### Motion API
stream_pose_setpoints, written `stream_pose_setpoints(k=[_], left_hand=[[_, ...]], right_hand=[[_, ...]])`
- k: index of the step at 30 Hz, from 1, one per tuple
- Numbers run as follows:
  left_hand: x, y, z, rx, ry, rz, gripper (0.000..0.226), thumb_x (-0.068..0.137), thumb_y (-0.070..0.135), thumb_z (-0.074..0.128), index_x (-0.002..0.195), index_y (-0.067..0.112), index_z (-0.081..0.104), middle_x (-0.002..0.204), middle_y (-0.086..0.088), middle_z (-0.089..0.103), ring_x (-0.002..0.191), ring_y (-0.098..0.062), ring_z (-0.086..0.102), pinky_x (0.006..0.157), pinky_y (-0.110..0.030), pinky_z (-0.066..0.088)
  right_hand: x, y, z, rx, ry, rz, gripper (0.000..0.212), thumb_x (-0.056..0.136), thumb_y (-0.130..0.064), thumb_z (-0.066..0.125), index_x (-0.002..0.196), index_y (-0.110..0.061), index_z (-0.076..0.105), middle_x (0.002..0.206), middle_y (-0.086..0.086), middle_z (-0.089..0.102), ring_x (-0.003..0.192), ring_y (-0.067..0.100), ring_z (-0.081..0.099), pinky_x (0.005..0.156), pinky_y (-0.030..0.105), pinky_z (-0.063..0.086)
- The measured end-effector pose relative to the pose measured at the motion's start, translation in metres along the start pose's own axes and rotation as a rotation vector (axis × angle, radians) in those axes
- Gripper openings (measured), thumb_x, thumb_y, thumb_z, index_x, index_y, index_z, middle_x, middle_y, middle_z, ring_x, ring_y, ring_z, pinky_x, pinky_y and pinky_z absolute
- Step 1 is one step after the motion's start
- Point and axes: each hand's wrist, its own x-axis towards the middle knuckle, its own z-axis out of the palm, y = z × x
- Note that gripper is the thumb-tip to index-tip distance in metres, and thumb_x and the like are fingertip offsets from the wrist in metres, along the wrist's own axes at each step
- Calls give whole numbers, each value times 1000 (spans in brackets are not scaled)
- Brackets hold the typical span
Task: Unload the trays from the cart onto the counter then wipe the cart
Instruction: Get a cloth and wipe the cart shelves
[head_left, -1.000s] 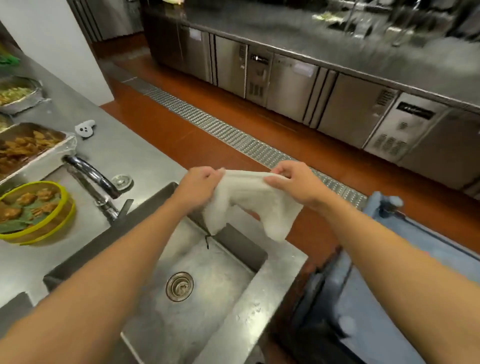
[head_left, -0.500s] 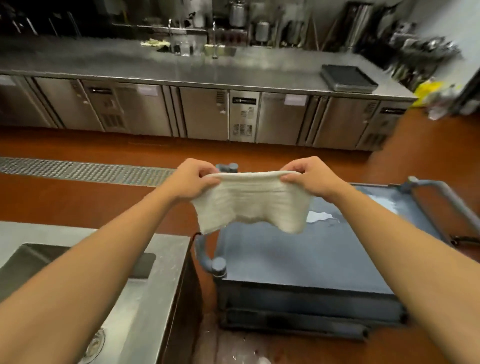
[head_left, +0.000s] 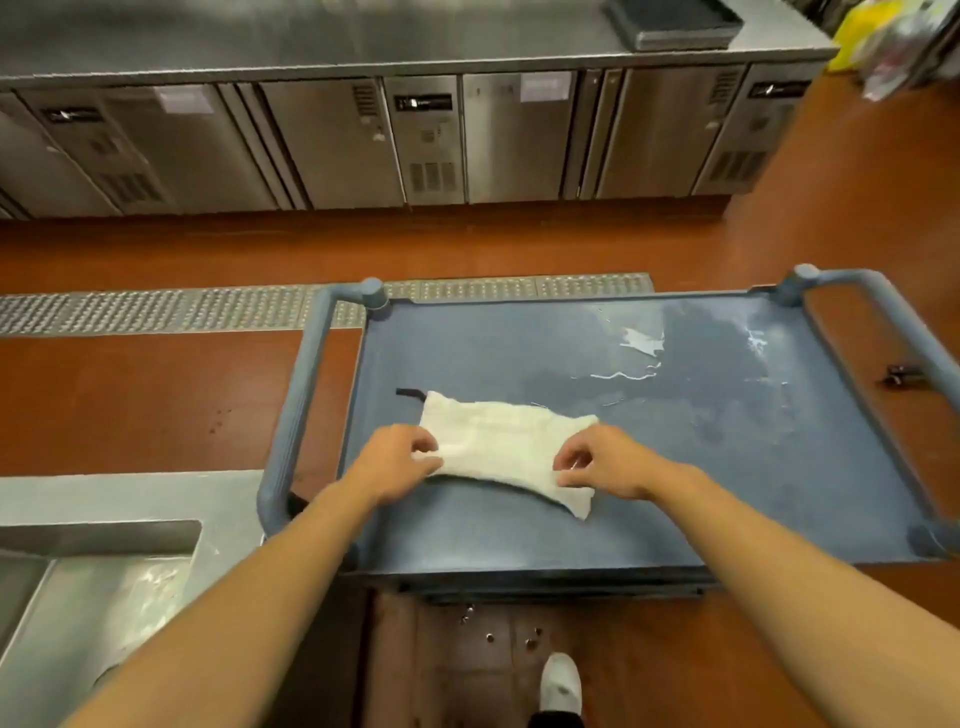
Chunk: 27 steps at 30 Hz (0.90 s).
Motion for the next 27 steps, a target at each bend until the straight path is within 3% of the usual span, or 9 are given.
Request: stream_pose_setpoints(k=[2,5,9,12,15,18,23,27], left_hand=[[5,-12,33,2,-14,-95,35,98,31,65,129,15,68,133,-7,67,121,-27,62,101,-36,48],[12,-15,73,70,144,-125,61,99,50,53,148,15,49,155,-9,47,141,-31,43,117,-46,32],[20,-8,106,66,256,-171,90,93,72,21,163,15,19,172,-7,14,158,-26,11,127,-49,6],[40,-4,108,10,300,-102,87,92,66,9,166,21,7,174,2,0,160,-17,-2,128,-45,-5],[61,-18,102,16,332,-45,80,92,56,12,166,23,6,174,3,4,160,-14,1,128,-46,-3],[60,-40,100,14,350,-71,83,95,63,23,165,20,12,173,-2,16,159,-18,12,129,-45,1],[43,-47,104,-27,478,-27,79,97,58,36,162,15,24,168,-7,29,155,-24,26,128,-52,13],[35,-56,112,-120,563,-96,84,95,59,41,162,10,25,168,-13,27,156,-29,25,126,-55,17]], right_hand=[[16,20,17,-55,-29,-16,17,94,-28,73,110,-22,77,112,-11,70,103,9,62,84,16,46],[44,34,31,-240,71,-204,36,100,-32,64,136,-24,64,140,-1,55,132,18,48,112,30,37],[85,21,49,-446,172,-508,60,100,-43,59,155,-28,42,163,13,34,147,36,35,121,48,28],[114,5,73,-566,135,-616,71,100,-48,56,162,-27,26,170,12,17,155,32,19,125,54,18],[136,3,93,-608,130,-566,79,99,-60,49,164,-27,18,172,11,9,158,30,8,125,58,12],[144,14,109,-657,167,-545,72,101,-68,31,163,-35,19,173,7,2,160,28,2,126,57,6],[150,16,110,-631,266,-524,59,104,-61,32,159,-38,32,172,4,14,158,26,14,126,54,12],[164,9,107,-578,331,-381,52,107,-52,29,157,-38,36,171,-1,19,157,23,17,125,51,16]])
